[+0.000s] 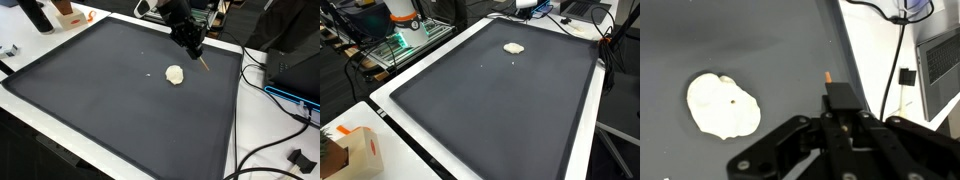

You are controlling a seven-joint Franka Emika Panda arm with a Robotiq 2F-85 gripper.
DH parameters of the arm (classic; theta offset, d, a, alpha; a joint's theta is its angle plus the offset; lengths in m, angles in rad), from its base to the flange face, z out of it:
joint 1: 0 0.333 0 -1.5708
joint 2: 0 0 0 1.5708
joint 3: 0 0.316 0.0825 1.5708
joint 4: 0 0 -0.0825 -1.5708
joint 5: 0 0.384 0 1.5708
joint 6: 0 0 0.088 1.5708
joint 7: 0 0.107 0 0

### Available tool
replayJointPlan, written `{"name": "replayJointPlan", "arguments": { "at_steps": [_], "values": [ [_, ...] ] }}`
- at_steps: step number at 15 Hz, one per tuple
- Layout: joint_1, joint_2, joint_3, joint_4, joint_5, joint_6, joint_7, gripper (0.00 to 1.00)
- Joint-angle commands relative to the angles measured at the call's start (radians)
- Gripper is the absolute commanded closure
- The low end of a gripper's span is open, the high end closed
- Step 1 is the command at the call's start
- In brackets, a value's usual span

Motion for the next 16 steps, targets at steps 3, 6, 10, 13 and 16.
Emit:
{"name": "replayJointPlan", "arguments": {
  "at_steps": [3,6,10,13,16],
  "values": [
    [0.06,-0.112,-0.037,-0.056,-0.137,0.063,0.187,0.97],
    [0.079,-0.157,-0.042,-0.07,-0.278,0.086,0.294,0.97],
    [0.091,-0.201,-0.037,-0.069,-0.457,0.053,0.407,0.97],
    [0.1,-0.221,-0.032,-0.066,-0.549,0.027,0.445,0.97],
    [0.109,-0.239,-0.028,-0.067,-0.637,-0.005,0.487,0.97]
  ]
}}
